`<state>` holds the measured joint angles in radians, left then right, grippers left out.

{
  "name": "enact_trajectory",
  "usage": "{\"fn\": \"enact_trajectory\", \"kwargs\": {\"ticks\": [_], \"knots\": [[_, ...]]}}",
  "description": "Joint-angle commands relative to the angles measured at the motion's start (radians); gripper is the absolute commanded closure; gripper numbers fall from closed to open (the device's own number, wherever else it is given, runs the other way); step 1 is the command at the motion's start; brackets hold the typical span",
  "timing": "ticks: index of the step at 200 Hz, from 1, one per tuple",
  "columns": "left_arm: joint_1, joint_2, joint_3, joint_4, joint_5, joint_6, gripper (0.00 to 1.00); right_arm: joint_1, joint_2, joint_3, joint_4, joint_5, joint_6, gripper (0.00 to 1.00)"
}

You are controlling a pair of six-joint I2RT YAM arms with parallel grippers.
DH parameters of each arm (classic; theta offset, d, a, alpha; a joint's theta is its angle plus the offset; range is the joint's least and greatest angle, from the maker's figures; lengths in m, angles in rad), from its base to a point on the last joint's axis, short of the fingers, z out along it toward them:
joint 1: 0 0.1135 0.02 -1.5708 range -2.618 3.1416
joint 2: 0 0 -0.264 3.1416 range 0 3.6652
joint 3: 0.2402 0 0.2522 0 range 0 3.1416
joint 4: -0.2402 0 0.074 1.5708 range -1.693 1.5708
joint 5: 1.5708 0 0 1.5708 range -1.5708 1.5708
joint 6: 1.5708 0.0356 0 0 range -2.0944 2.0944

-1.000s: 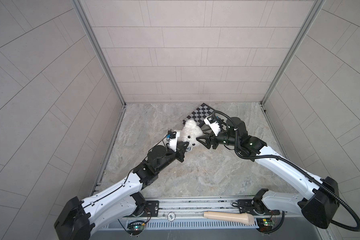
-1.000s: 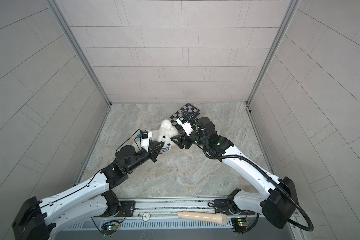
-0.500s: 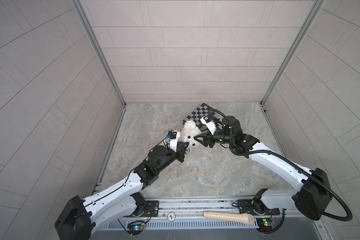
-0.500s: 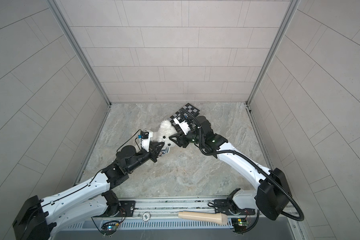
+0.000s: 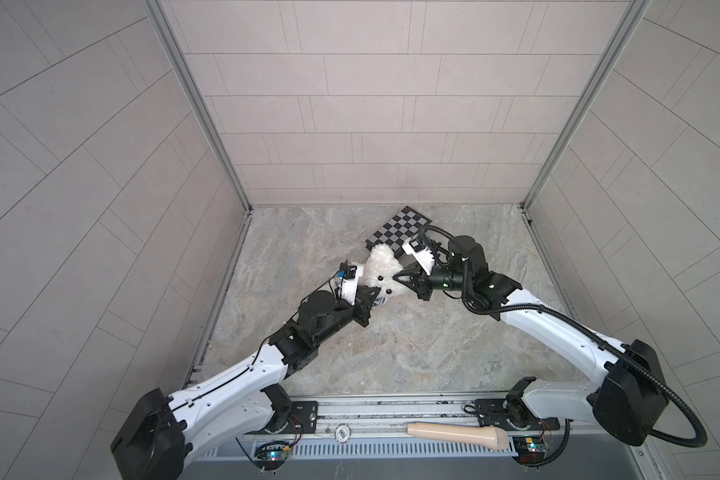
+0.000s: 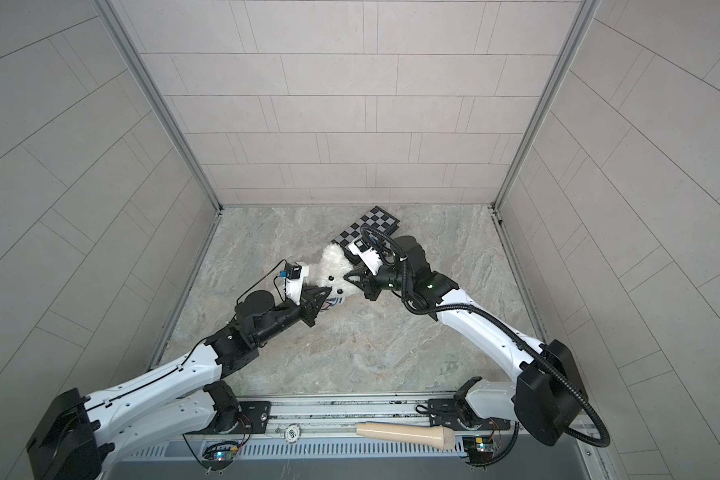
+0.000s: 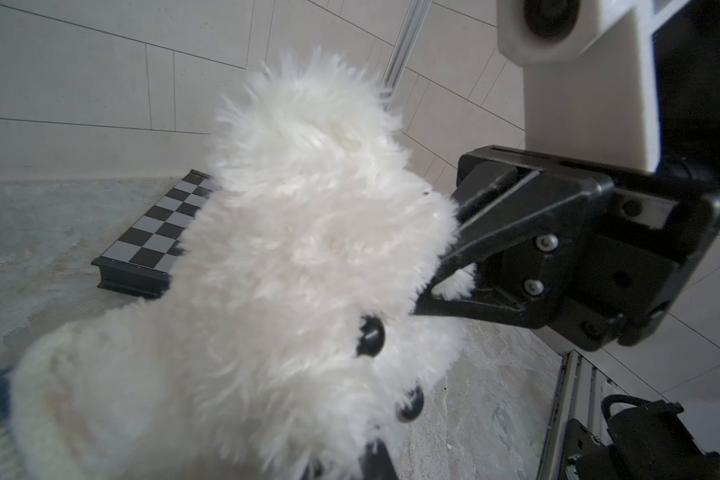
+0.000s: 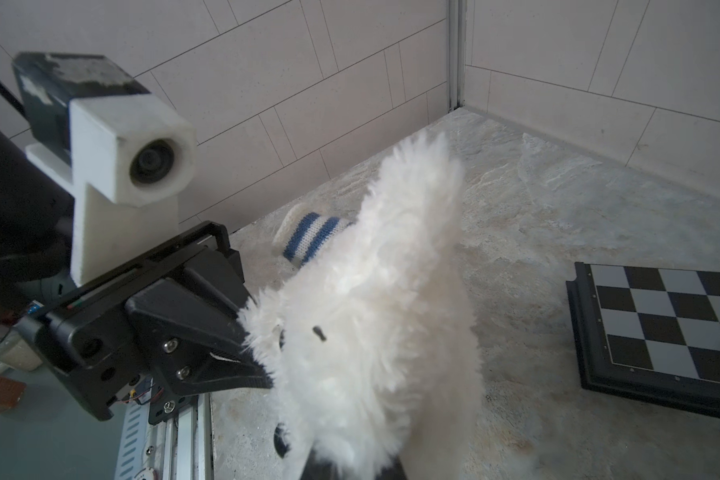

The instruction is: Dress the teddy bear

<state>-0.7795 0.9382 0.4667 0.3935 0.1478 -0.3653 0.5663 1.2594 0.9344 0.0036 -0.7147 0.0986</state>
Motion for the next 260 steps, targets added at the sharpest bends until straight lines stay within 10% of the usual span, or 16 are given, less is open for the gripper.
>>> {"fn": "enact_trajectory", "kwargs": {"ticks": [1,30,85,135,260], "knots": [[-0.005,-0.024,-0.028,0.003,0.037,-0.013,0.61,-0.008,-0.054,-0.039,0.06,-0.036,-0.11,1.0],[-0.004,-0.081,-0.052,-0.061,0.069,-0.039,0.43,-0.022,-0.078,-0.08,0.052,-0.02,-0.201,1.0],[0.033,-0.218,0.021,-0.335,0.069,-0.12,0.41,-0.034,-0.175,-0.227,0.21,-0.049,-0.341,1.0],[0.38,-0.269,0.097,-0.599,0.2,-0.218,0.42,-0.034,-0.186,-0.267,0.263,-0.072,-0.378,1.0],[0.488,-0.113,-0.026,-0.284,0.531,-0.409,0.39,-0.034,-0.185,-0.289,0.32,-0.101,-0.387,1.0]]}}
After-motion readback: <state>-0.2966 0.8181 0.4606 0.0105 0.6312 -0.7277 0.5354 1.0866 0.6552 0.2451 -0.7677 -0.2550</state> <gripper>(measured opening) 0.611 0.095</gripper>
